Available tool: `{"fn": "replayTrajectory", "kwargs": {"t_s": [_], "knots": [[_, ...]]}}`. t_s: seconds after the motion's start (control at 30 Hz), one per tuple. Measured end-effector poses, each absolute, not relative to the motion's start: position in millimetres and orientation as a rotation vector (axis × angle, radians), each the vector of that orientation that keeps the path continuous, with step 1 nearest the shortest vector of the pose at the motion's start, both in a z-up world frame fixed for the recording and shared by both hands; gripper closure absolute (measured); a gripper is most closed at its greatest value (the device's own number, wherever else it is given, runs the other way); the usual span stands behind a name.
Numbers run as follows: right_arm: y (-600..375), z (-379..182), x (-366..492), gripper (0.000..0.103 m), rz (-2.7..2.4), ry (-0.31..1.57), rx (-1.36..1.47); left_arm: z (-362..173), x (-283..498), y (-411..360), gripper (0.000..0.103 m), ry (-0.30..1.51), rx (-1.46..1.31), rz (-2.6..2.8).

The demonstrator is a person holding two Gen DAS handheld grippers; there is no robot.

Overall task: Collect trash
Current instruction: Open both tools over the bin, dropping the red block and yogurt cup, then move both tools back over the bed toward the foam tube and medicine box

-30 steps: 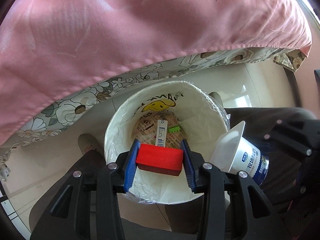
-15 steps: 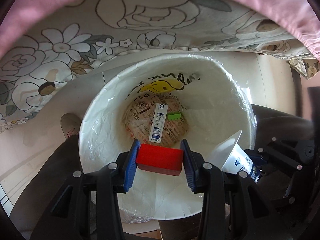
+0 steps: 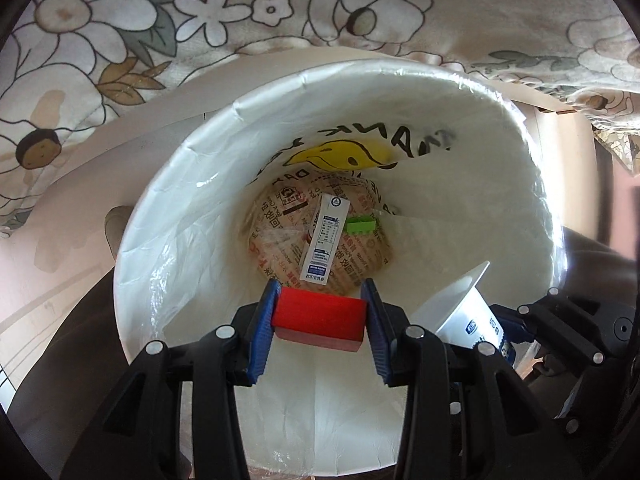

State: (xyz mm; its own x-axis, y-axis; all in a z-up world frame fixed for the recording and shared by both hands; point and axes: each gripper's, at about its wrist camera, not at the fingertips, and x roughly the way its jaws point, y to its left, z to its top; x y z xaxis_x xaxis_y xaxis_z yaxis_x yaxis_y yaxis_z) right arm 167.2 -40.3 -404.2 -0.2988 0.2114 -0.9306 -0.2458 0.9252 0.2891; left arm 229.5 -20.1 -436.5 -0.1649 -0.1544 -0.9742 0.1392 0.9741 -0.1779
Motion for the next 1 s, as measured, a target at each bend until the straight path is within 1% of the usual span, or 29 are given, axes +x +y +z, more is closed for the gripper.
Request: {"fn": "replayTrajectory", "kwargs": {"t_s": [0.3, 0.43, 0.47, 0.5, 0.53, 0.57, 0.63, 1.0], "knots": [[-31.9, -413.3, 162.3, 0.054, 0.436, 1.826, -0.114, -452.9, 227.0, -24.4, 0.059, 1.735, 0.07, -0.24], [-33.8, -418.2, 162.5, 0.054, 0.445, 1.839, -0.091, -455.2, 227.2, -24.6, 0.058, 1.746, 0.066, -0.241], [-34.3, -419.4, 163.0, 0.053, 0.446, 1.846, -0.082, -455.4, 227.1, -24.5, 0.054, 1.747, 0.061, -0.245], [-35.8, -423.3, 163.4, 0.049, 0.446, 1.849, -0.079, -455.7, 226.7, -24.5, 0.046, 1.743, 0.059, -0.244], [-34.2, -424.6, 163.8, 0.046, 0.446, 1.852, -0.077, -454.7, 226.7, -24.6, 0.042, 1.735, 0.058, -0.242], [-34.3, -424.3, 163.5, 0.045, 0.447, 1.852, -0.073, -453.3, 226.6, -24.8, 0.04, 1.727, 0.063, -0.239], [-33.6, -423.6, 162.6, 0.045, 0.447, 1.852, -0.074, -450.2, 226.2, -24.9, 0.039, 1.721, 0.072, -0.24], [-29.1, -419.2, 156.7, 0.045, 0.451, 1.835, -0.095, -438.5, 222.8, -22.9, 0.039, 1.704, 0.093, -0.244]]}}
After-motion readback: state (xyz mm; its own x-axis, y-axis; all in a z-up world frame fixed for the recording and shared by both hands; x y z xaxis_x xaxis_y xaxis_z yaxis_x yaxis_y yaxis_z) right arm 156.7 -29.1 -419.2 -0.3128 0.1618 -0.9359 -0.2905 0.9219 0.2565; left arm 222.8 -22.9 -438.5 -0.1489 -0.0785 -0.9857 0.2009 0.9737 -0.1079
